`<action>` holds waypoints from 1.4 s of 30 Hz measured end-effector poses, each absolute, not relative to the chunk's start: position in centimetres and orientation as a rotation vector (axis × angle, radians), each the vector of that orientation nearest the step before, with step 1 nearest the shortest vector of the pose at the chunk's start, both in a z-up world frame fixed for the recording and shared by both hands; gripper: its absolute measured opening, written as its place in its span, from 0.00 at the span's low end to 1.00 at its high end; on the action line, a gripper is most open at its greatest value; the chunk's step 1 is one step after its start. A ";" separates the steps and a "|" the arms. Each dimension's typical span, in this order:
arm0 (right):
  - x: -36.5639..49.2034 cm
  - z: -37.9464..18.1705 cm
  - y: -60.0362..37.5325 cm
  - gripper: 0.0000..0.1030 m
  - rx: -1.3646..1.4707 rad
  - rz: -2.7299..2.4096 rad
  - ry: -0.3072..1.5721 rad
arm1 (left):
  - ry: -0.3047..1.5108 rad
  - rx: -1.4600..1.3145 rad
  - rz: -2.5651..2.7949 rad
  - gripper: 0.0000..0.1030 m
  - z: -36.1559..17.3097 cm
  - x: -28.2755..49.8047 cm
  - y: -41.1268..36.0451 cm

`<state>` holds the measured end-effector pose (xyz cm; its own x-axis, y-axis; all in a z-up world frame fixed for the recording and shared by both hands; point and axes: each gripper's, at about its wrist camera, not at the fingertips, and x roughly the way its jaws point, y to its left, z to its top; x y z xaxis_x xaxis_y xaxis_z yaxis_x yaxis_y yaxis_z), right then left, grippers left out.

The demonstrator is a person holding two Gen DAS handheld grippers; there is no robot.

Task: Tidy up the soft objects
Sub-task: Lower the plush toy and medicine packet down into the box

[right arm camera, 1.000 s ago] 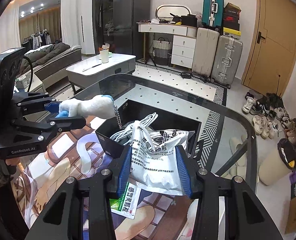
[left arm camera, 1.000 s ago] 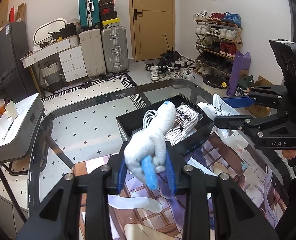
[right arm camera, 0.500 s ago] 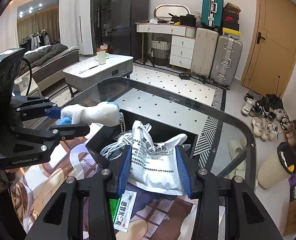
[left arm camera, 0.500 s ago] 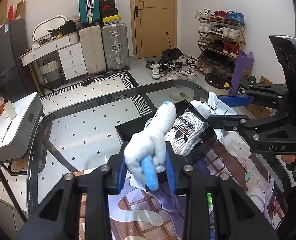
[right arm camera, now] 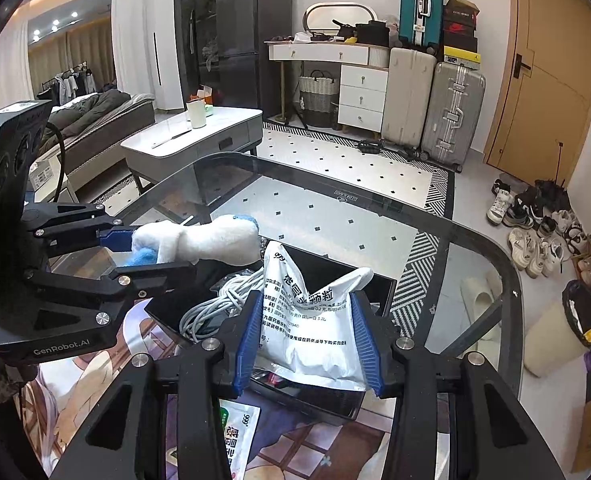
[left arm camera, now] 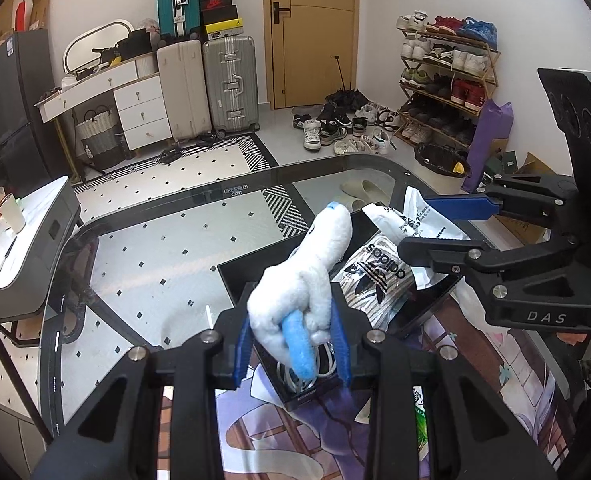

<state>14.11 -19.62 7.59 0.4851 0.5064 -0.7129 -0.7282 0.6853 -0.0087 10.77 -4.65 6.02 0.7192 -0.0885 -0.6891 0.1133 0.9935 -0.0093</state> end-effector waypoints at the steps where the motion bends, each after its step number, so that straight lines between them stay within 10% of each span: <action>1: 14.4 7.5 -19.5 0.42 -0.332 0.768 0.747 | 0.762 0.036 -0.112 0.31 5.9 10.9 -4.7; 42: 15.4 2.5 -19.0 0.42 -0.302 0.765 0.895 | 0.892 0.063 -0.151 0.31 2.0 12.0 -6.8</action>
<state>15.38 -19.01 2.45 0.3878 0.4709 -0.7924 -0.7094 0.7014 0.0696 12.02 -6.80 2.04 0.6183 -0.1047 -0.7789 0.1572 0.9875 -0.0080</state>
